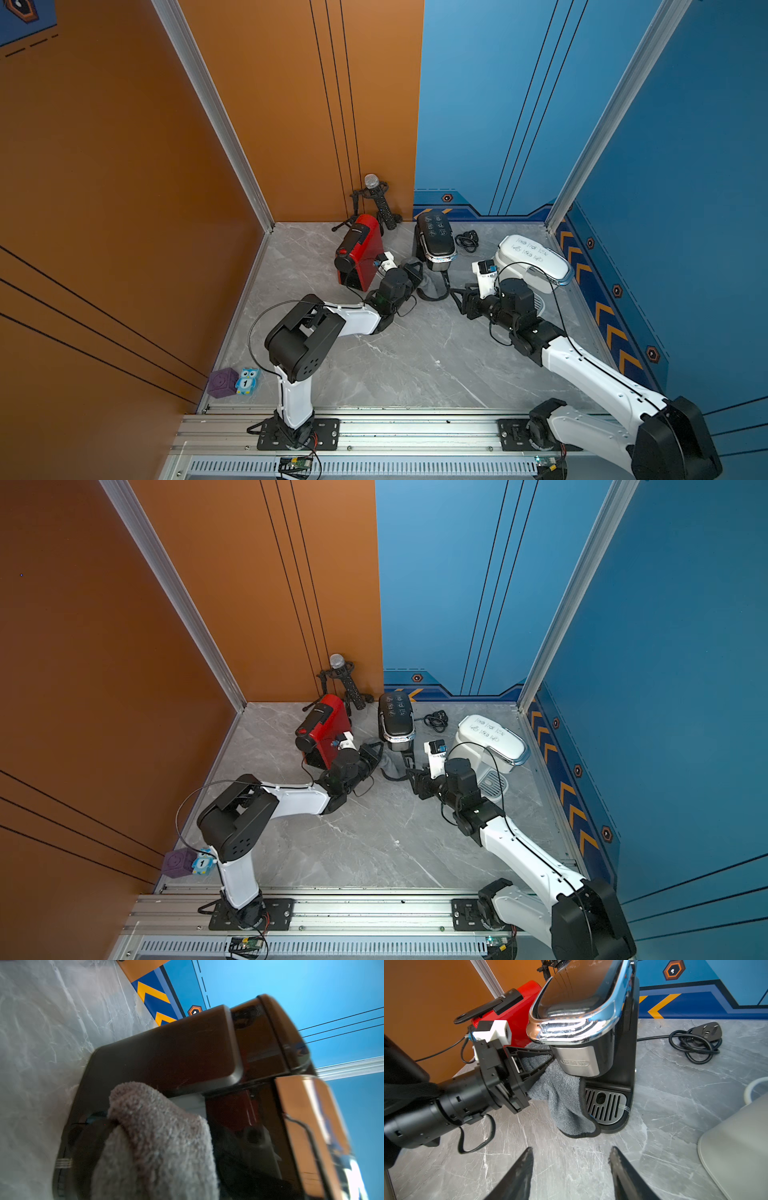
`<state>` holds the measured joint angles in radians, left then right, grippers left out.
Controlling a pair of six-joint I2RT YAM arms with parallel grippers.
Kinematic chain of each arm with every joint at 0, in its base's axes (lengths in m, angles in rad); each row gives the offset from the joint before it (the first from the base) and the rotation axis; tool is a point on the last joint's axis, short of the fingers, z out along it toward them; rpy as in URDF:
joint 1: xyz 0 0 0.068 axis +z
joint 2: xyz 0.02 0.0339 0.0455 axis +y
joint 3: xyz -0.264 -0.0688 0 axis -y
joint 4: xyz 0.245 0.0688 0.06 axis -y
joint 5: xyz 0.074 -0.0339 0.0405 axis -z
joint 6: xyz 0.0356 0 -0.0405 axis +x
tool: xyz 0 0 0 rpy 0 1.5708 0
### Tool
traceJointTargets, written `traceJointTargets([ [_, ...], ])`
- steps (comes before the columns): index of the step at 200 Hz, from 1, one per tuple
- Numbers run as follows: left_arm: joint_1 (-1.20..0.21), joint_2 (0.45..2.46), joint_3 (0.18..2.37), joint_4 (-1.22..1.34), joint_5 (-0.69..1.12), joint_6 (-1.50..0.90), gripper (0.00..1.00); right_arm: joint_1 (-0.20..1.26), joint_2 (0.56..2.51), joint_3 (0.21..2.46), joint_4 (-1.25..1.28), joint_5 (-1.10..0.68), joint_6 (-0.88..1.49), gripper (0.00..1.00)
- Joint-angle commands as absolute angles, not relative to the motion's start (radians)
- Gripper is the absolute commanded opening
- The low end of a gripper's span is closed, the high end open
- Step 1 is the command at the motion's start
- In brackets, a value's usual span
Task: Wipe the surface of a coffee machine
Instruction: Wipe the dirt from the surface of the coffee machine.
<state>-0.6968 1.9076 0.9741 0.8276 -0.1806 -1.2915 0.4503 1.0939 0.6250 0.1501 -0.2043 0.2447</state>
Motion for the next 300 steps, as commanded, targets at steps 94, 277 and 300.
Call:
traceJointTargets([
  [94,-0.741,2.017,1.098,0.902,-0.199,-1.269,0.0,0.456,1.104,0.623,0.158,-0.175,0.235,0.6],
  [277,-0.523,1.707,0.94,0.926,-0.128,-1.103,0.0,0.463,1.118,0.629,0.156,-0.179,0.232,0.6],
  [300,-0.515,1.68,1.101,0.619,-0.134,-0.979,0.0,0.463,1.118,0.628,0.155,-0.178,0.232,0.6],
])
